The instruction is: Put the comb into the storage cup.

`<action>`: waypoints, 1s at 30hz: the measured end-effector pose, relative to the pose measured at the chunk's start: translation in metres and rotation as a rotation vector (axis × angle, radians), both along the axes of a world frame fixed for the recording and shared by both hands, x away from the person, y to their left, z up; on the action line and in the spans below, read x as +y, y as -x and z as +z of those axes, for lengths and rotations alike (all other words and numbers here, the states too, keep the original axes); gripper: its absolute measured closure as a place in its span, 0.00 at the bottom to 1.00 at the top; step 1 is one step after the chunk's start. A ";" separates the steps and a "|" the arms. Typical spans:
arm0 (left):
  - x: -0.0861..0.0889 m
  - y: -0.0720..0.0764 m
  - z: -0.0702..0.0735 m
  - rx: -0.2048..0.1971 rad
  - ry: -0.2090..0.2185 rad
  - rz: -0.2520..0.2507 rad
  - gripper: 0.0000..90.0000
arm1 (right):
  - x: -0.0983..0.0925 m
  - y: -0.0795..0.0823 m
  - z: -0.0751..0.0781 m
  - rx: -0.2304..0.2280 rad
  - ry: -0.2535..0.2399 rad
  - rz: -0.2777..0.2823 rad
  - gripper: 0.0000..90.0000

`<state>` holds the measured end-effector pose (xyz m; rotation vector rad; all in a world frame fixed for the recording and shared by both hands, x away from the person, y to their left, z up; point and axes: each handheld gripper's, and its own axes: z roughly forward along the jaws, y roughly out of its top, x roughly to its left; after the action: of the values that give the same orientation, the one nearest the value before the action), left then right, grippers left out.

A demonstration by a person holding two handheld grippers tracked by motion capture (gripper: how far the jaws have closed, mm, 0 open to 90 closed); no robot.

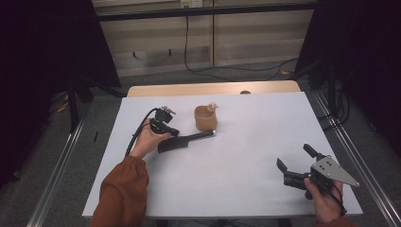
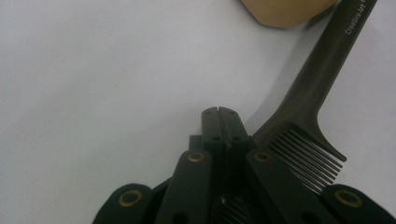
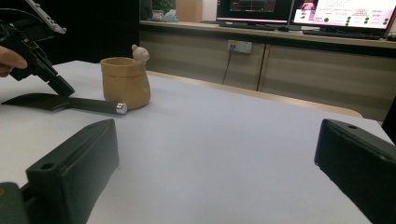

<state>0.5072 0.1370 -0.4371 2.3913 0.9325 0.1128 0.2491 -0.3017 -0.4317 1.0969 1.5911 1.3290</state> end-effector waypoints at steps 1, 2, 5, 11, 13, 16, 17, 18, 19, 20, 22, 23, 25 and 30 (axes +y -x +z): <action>0.000 0.000 0.000 0.003 -0.001 0.003 1.00 | 0.000 0.000 0.000 0.001 0.001 -0.001 0.00; -0.001 0.000 0.000 0.008 0.000 0.007 1.00 | 0.000 0.000 0.000 0.001 0.001 0.000 0.00; -0.001 0.001 0.000 0.009 0.004 0.003 1.00 | 0.000 0.000 0.000 0.001 0.001 0.001 0.00; 0.000 0.000 0.001 0.026 -0.005 -0.020 1.00 | 0.000 0.000 0.000 0.000 0.000 0.000 0.00; -0.001 0.001 0.001 0.029 0.006 -0.007 1.00 | 0.000 0.000 0.000 0.001 0.000 -0.001 0.00; 0.000 0.002 0.001 0.034 0.012 -0.007 1.00 | 0.000 0.000 0.000 0.000 0.000 0.001 0.00; -0.001 0.002 0.001 0.036 0.013 -0.006 1.00 | 0.000 0.000 0.000 0.000 0.000 0.001 0.00; 0.000 0.002 0.001 0.037 0.012 -0.008 1.00 | 0.000 0.000 0.000 -0.001 0.001 0.001 0.00; -0.001 0.003 0.001 0.033 0.010 -0.010 1.00 | 0.000 0.000 0.000 0.001 0.001 0.000 0.00; -0.002 0.004 0.001 0.033 0.011 -0.015 1.00 | 0.000 0.000 0.000 0.001 0.000 -0.001 0.00; -0.003 0.003 0.002 0.026 0.005 -0.035 1.00 | 0.000 0.000 0.000 0.001 0.001 -0.001 0.00; -0.003 0.004 0.002 0.031 0.004 -0.034 1.00 | 0.000 0.000 0.000 0.000 0.001 0.000 0.00; -0.005 0.004 0.002 0.007 0.010 -0.033 1.00 | 0.000 0.000 0.000 0.000 0.001 0.001 0.00; 0.001 0.003 0.006 -0.037 0.044 -0.021 0.94 | 0.000 0.000 0.000 0.001 -0.002 -0.003 0.00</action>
<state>0.5041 0.1384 -0.4314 2.3500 0.8835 0.1268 0.2488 -0.3020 -0.4315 1.1004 1.5884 1.3286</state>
